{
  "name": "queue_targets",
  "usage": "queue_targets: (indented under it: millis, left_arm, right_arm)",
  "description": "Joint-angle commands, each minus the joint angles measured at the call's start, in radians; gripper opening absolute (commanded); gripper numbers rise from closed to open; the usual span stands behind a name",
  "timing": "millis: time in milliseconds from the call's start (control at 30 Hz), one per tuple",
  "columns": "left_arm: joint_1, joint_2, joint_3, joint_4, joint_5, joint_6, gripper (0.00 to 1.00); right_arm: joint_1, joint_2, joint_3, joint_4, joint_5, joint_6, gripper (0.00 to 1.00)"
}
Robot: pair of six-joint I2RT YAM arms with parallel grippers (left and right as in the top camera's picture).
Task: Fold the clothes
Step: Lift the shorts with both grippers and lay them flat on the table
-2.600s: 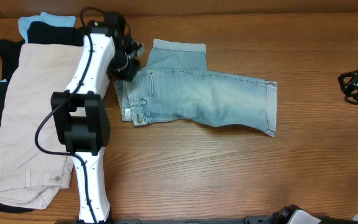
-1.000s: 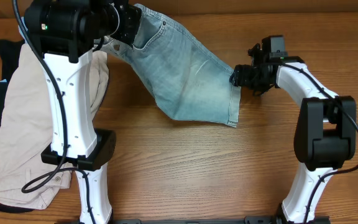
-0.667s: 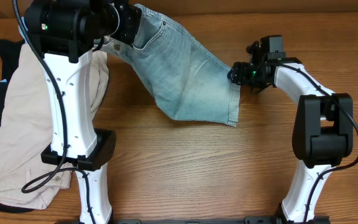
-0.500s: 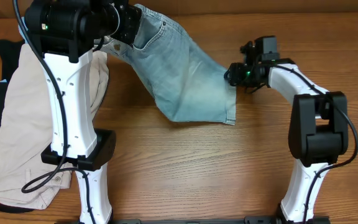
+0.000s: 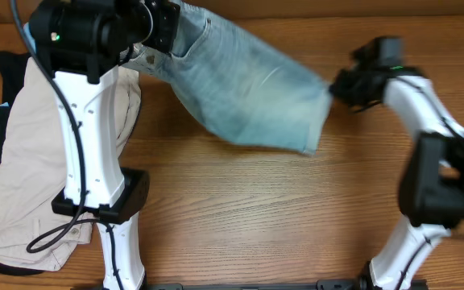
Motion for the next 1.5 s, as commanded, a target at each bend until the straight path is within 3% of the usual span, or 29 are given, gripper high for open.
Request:
queue_targets:
  millis: [0, 200, 400, 600, 733, 1067, 1233, 1467]
  left_arm:
    - [-0.005, -0.167, 0.025, 0.076, -0.032, -0.081, 0.04]
    - [-0.054, -0.303, 0.025, 0.206, -0.029, -0.142, 0.04]
    - [-0.185, -0.402, 0.025, 0.286, -0.031, -0.142, 0.04]
    - [-0.315, -0.444, 0.025, 0.269, -0.032, -0.138, 0.04]
    - [-0.365, -0.442, 0.024, 0.193, -0.055, -0.127, 0.04]
    - [-0.366, -0.341, -0.048, 0.027, -0.364, -0.128, 0.04]
    - [-0.351, -0.204, -0.088, 0.02, -0.426, -0.128, 0.04]
    - [-0.292, -0.002, -0.1, 0.095, -0.429, -0.132, 0.04]
  right_arm:
    - [-0.127, -0.283, 0.114, -0.066, -0.021, -0.018, 0.04]
    - [-0.321, -0.567, 0.184, -0.197, -0.056, -0.042, 0.04]
    - [-0.55, -0.798, 0.217, -0.288, -0.153, -0.042, 0.04]
    - [-0.769, -0.979, 0.219, -0.38, -0.183, -0.045, 0.04]
    - [-0.8, -1.034, 0.219, -0.437, -0.188, -0.089, 0.04]
    - [-0.795, -0.914, 0.217, -0.505, -0.267, -0.151, 0.04]
    - [-0.754, -0.765, 0.217, -0.52, -0.27, -0.199, 0.04]
    - [-0.568, -0.502, 0.216, -0.46, -0.136, -0.21, 0.04]
